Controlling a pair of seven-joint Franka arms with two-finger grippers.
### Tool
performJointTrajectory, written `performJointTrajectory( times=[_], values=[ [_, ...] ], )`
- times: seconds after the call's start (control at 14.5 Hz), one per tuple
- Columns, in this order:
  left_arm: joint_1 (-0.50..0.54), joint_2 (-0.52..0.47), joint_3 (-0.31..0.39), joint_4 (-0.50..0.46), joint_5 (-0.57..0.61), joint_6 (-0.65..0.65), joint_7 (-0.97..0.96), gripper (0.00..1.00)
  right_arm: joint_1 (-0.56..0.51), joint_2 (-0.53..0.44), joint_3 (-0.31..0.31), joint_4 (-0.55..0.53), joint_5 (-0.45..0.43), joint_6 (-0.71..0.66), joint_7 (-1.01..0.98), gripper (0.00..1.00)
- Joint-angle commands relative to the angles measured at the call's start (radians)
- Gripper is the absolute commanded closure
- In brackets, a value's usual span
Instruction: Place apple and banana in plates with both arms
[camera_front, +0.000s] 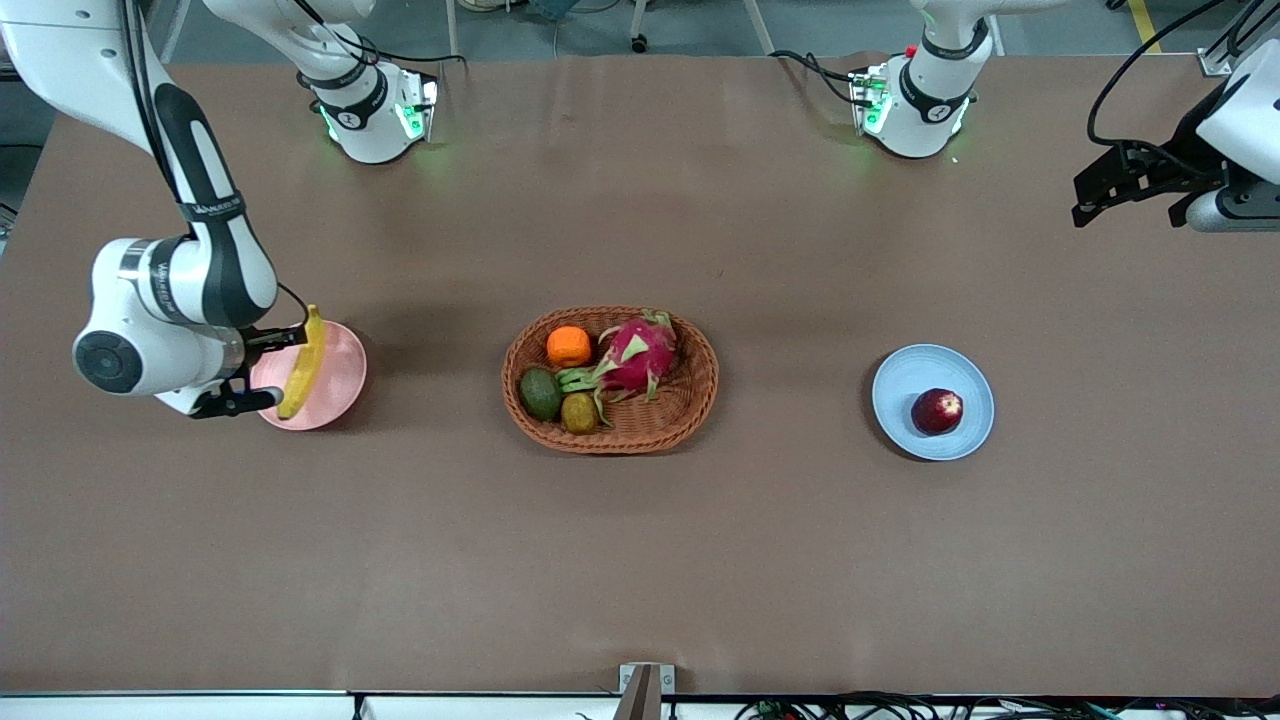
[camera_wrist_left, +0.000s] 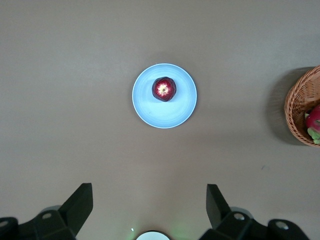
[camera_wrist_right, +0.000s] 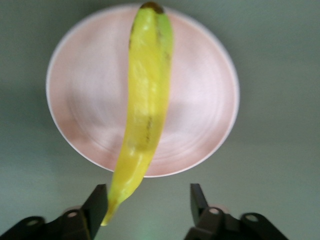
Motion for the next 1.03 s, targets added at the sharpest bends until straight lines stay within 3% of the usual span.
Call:
performJointTrajectory(
  times=[0.0, 0.34, 0.48, 0.76, 0.96],
  values=[
    [0.004, -0.008, 0.001, -0.01, -0.008, 0.004, -0.005, 0.0, -0.021, -0.036, 0.014, 0.15, -0.008, -0.132, 0.062, 0.0],
    [0.005, 0.009, 0.001, -0.006, -0.005, 0.004, -0.006, 0.0, -0.03, -0.036, 0.016, 0.498, -0.016, -0.323, 0.062, 0.0],
    [0.004, 0.011, 0.003, -0.004, -0.001, 0.004, -0.008, 0.0, -0.035, -0.036, 0.016, 0.587, -0.009, -0.362, 0.057, 0.0],
    [0.001, 0.012, 0.001, -0.004, 0.001, 0.004, -0.009, 0.0, -0.053, -0.036, 0.017, 0.701, -0.01, -0.356, 0.051, 0.0],
    [0.001, 0.009, 0.001, -0.002, 0.003, 0.004, -0.009, 0.0, -0.052, -0.055, 0.017, 0.707, 0.019, -0.353, 0.077, 0.0]
  ],
)
